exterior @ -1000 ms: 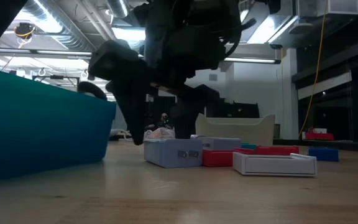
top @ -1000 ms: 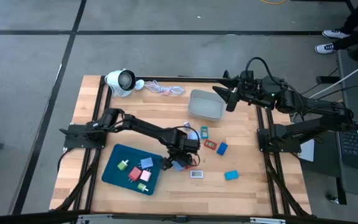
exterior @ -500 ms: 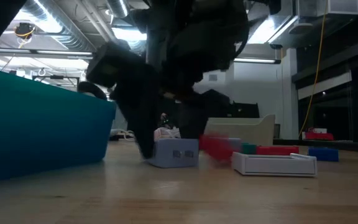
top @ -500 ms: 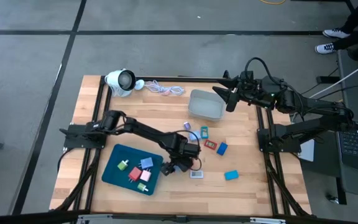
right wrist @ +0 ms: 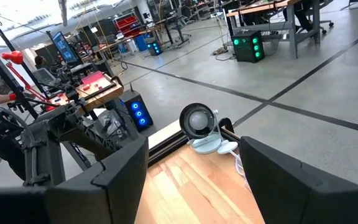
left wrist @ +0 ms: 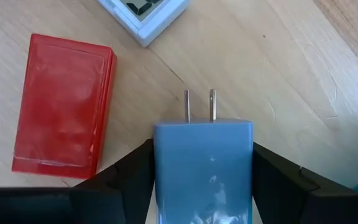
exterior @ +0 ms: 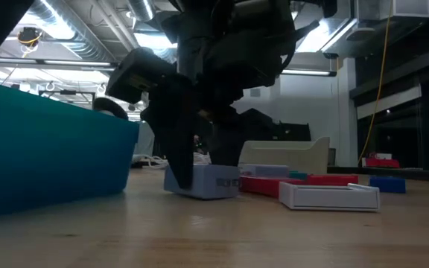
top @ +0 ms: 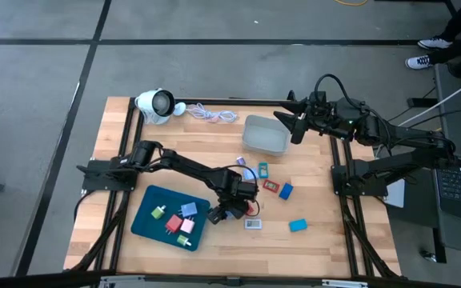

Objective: Pick & Place Office items
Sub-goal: Put the bottom blue charger adapter into the blue bin

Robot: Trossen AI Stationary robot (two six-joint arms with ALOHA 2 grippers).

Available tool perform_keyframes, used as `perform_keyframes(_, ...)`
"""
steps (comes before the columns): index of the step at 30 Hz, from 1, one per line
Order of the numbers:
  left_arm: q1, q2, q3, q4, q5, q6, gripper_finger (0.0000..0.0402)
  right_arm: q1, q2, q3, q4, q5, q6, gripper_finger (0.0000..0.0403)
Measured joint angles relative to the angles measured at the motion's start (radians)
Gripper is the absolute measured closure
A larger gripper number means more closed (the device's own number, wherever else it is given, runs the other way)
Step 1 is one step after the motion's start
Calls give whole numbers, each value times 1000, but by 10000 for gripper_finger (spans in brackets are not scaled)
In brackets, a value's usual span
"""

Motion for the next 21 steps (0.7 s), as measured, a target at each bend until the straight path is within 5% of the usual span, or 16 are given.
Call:
perform_keyframes(9, 92, -56, 19, -46, 14, -159, 189, -7, 0, 0, 0, 8, -12, 146)
perform_keyframes(21, 215, -337, 28, -174, 31, -335, 189, -16, 0, 0, 4, 0, -15, 146)
